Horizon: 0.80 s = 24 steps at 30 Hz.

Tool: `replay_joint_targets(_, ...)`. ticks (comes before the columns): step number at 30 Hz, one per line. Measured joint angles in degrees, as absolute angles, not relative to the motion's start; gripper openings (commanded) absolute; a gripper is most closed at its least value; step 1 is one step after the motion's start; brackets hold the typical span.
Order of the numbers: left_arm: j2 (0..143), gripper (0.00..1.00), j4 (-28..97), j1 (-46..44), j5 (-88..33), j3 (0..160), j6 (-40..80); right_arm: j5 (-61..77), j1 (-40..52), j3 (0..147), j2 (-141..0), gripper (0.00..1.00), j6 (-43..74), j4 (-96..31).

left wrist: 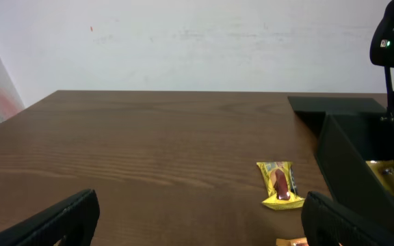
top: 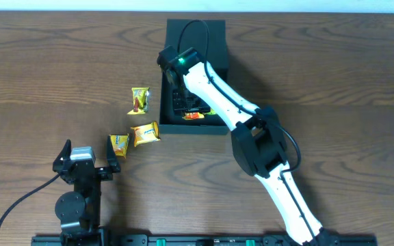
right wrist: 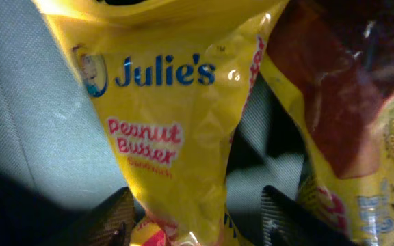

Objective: Pack container
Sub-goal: 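Release the Julie's packet inside the box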

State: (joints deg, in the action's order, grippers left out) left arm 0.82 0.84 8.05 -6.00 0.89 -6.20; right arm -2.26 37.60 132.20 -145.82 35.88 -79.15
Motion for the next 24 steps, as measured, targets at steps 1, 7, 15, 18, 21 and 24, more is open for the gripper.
replay_joint_targets(1, 0.82, 0.95, 0.84, 8.03, -6.0, 0.89, -6.2, -2.28, 37.6, 132.2, -145.82, 0.63, 35.83, -78.85)
replay_joint_targets(7, 0.82, 0.95, 0.84, 8.03, -6.0, 0.89, -6.2, -2.26, 36.84, 132.2, -145.82, 0.43, 35.64, -78.48)
replay_joint_targets(15, 0.82, 0.95, 0.84, 8.03, -6.0, 0.89, -6.2, -1.76, 35.35, 133.23, -145.82, 0.45, 35.68, -79.75)
replay_joint_targets(18, 0.82, 0.95, 0.84, 8.05, -6.0, 0.89, -6.2, -1.69, 35.35, 135.31, -145.82, 0.58, 35.05, -80.18)
replay_joint_targets(21, 0.82, 0.95, 0.84, 8.03, -6.0, 0.89, -6.2, -1.58, 35.35, 136.33, -145.82, 0.58, 34.96, -80.51)
replay_joint_targets(24, 0.82, 0.95, 0.84, 8.05, -6.0, 0.89, -6.2, -1.02, 35.35, 136.99, -145.82, 0.55, 34.89, -80.79)
